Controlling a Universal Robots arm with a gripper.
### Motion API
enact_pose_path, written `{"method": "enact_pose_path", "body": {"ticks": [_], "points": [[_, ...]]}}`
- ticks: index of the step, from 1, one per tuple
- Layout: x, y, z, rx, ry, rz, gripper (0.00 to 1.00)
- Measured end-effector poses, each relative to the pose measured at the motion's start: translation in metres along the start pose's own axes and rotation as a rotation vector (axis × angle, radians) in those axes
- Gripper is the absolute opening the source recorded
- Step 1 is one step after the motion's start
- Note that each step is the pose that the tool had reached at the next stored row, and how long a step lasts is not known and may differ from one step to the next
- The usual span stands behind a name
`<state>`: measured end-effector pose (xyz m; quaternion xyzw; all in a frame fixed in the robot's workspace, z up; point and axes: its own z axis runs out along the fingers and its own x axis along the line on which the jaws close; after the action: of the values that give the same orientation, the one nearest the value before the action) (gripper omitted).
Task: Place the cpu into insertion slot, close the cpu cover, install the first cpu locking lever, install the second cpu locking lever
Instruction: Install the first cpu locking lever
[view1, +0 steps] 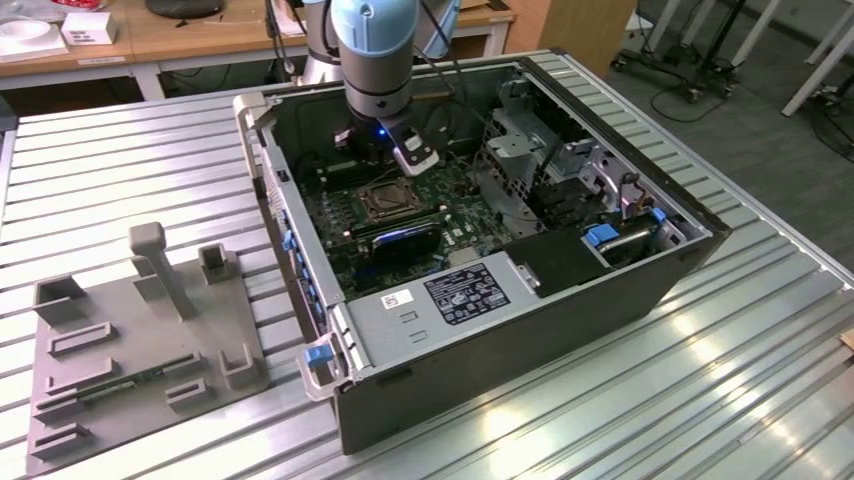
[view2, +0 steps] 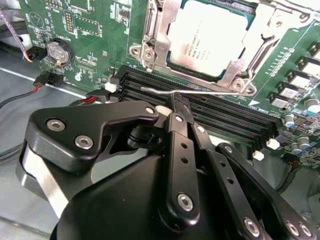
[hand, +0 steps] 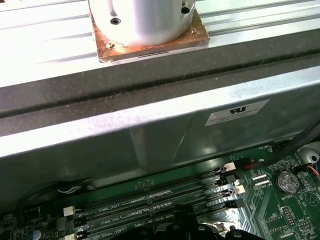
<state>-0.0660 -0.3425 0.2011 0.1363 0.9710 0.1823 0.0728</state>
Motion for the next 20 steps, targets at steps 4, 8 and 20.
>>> {"method": "enact_pose_path", "body": {"ticks": [4,8,20], "points": [[0.0000,-0.0001,0.0000,0.0001,-0.0001,0.000,0.11],[-0.0004,-0.0013,-0.0003,0.0000,-0.0001,0.000,0.11],[-0.0009,-0.0037,0.0001,0.0000,-0.0004,0.000,0.11]]}}
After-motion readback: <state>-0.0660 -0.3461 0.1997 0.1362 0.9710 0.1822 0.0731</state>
